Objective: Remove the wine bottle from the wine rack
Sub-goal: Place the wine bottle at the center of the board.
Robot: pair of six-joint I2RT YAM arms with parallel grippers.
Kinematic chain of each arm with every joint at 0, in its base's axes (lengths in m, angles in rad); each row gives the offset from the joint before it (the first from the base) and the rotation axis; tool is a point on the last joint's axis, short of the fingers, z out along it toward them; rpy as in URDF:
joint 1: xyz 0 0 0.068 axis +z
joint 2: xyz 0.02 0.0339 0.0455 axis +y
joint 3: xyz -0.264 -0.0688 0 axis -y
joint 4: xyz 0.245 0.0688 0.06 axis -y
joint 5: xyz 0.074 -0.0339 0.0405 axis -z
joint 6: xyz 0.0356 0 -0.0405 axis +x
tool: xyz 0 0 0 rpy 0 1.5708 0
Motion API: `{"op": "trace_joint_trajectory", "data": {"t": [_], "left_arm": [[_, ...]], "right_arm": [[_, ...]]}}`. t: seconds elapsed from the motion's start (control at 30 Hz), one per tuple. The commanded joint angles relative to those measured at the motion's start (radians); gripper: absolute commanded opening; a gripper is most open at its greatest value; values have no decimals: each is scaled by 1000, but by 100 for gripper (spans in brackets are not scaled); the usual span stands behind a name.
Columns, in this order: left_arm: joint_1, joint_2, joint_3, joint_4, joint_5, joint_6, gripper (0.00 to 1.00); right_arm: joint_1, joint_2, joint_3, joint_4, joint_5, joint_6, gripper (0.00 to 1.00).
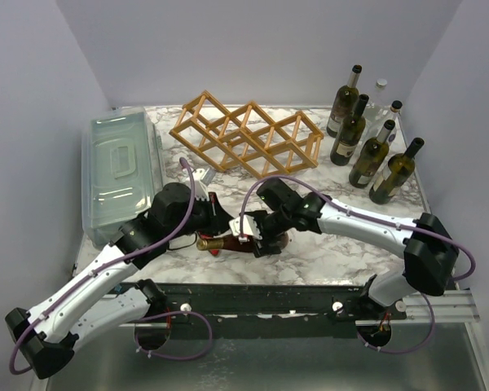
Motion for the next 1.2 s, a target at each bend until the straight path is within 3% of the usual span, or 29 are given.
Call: {"op": "trace_joint_trajectory", "data": {"t": [0.0, 0.13, 0.27, 0.5, 0.67, 0.77, 0.97, 1.17], "left_arm": [[-8, 31, 46, 156, 75, -13, 0], [-8, 64, 54, 166, 53, 13, 0], [-1, 46, 68, 157, -54, 13, 0], [10, -26, 104, 170, -246, 10, 58], [12, -113, 79, 241, -321, 45, 87], [12, -176, 52, 288, -331, 85, 93], [12, -282, -22, 343, -302, 124, 96], [12, -403, -203, 534, -162, 185, 97]], "right_arm": [[-1, -83, -2, 167, -48, 97, 29], [-10, -78, -44, 238, -13, 69, 28], [-32, -91, -49, 234, -35, 46, 27], [-35, -122, -107, 220, -57, 19, 27], [-63, -153, -127, 227, -71, 39, 27], [-79, -173, -147, 232, -80, 50, 27], [-122, -211, -182, 259, -111, 103, 27], [-175, -248, -199, 288, -145, 166, 26]]}}
